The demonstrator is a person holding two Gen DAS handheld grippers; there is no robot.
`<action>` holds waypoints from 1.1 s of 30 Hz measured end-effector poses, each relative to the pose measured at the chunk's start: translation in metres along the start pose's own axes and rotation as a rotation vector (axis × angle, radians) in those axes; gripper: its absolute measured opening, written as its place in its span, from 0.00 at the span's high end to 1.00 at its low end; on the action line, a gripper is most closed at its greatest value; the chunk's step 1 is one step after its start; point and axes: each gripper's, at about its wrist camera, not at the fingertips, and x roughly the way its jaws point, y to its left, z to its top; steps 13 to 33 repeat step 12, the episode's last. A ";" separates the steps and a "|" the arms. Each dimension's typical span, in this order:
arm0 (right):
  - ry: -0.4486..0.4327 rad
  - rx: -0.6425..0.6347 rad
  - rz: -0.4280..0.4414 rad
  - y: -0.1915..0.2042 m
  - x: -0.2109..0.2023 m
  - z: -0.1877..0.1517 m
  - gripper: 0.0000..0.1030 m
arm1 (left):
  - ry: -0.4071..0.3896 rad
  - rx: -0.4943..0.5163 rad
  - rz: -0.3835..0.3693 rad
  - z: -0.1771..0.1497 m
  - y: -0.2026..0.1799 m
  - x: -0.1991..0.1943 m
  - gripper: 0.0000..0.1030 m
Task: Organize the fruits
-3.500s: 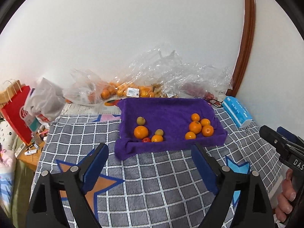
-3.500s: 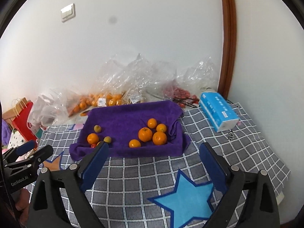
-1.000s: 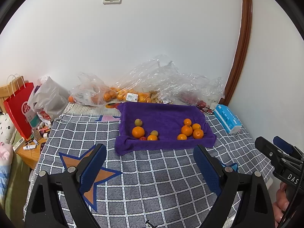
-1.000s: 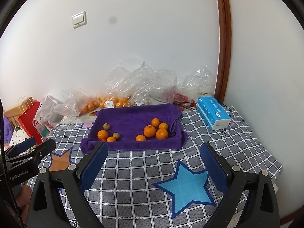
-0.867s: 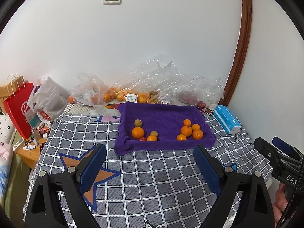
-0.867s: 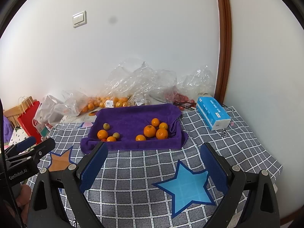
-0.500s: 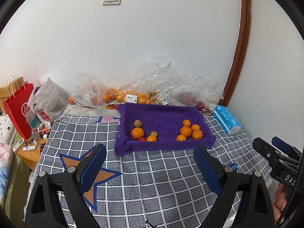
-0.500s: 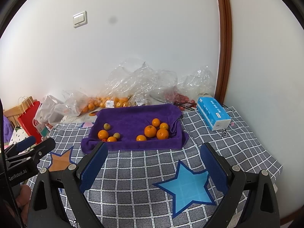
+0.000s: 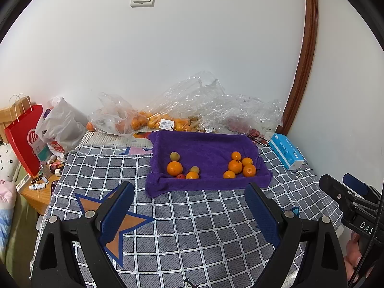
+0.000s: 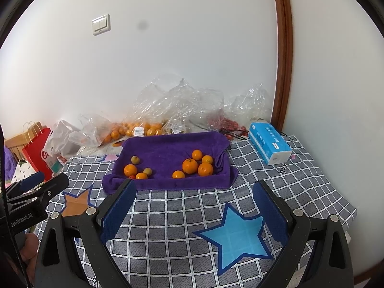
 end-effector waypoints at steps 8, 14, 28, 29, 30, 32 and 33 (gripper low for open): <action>0.000 0.000 0.003 0.000 0.000 0.000 0.06 | 0.002 -0.006 0.003 0.000 0.000 -0.001 0.09; 0.002 0.001 0.006 0.000 0.002 0.000 0.06 | 0.001 -0.002 0.013 0.000 0.000 0.001 0.09; 0.002 0.001 0.006 0.000 0.002 0.000 0.06 | 0.001 -0.002 0.013 0.000 0.000 0.001 0.09; 0.002 0.001 0.006 0.000 0.002 0.000 0.06 | 0.001 -0.002 0.013 0.000 0.000 0.001 0.09; 0.002 0.001 0.006 0.000 0.002 0.000 0.06 | 0.001 -0.002 0.013 0.000 0.000 0.001 0.09; 0.002 0.001 0.006 0.000 0.002 0.000 0.06 | 0.001 -0.002 0.013 0.000 0.000 0.001 0.09; 0.002 0.001 0.006 0.000 0.002 0.000 0.06 | 0.001 -0.002 0.013 0.000 0.000 0.001 0.09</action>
